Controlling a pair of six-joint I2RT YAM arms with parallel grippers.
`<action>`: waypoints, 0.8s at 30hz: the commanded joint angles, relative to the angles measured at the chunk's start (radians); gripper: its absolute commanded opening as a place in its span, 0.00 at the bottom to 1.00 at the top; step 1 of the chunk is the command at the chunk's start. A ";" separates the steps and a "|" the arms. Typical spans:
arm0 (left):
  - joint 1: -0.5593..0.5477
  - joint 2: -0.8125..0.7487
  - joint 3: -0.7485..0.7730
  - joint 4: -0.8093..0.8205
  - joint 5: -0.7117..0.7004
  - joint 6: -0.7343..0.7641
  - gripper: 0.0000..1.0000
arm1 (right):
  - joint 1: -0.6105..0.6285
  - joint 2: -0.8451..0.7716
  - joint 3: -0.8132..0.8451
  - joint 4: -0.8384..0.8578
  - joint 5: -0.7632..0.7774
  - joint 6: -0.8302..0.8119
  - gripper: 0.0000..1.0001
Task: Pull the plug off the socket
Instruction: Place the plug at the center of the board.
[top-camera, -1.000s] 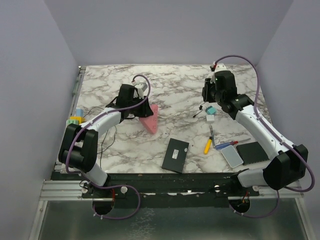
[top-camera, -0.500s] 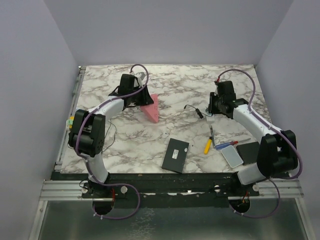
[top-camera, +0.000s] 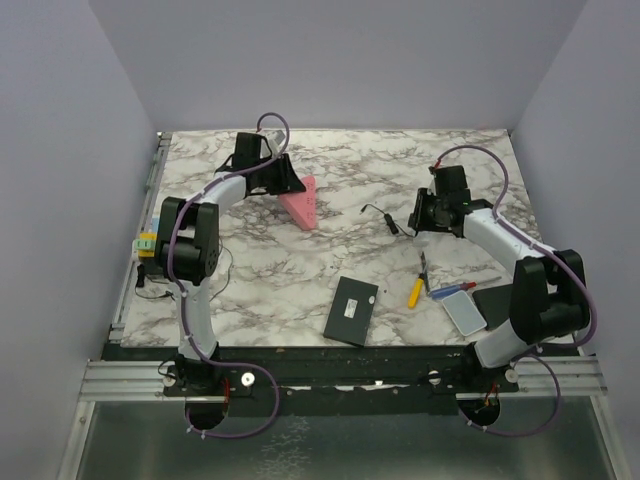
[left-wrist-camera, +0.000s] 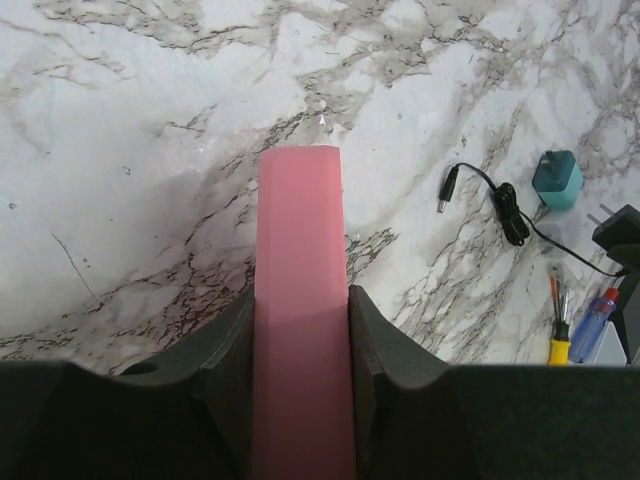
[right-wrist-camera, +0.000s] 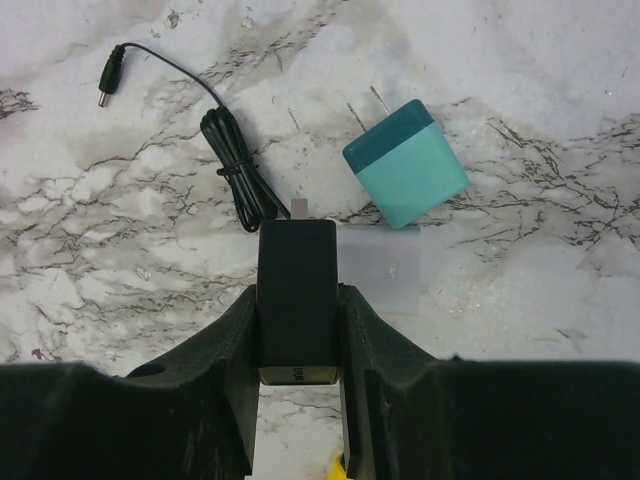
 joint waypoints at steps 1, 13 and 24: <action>0.021 0.100 0.008 -0.061 -0.075 0.133 0.22 | -0.013 0.030 -0.005 0.028 -0.018 0.039 0.33; 0.026 0.137 -0.004 -0.081 -0.176 0.214 0.50 | -0.029 0.061 -0.011 0.020 0.026 0.059 0.52; 0.026 0.093 -0.028 -0.090 -0.303 0.243 0.66 | -0.030 0.032 -0.033 0.017 0.079 0.072 0.67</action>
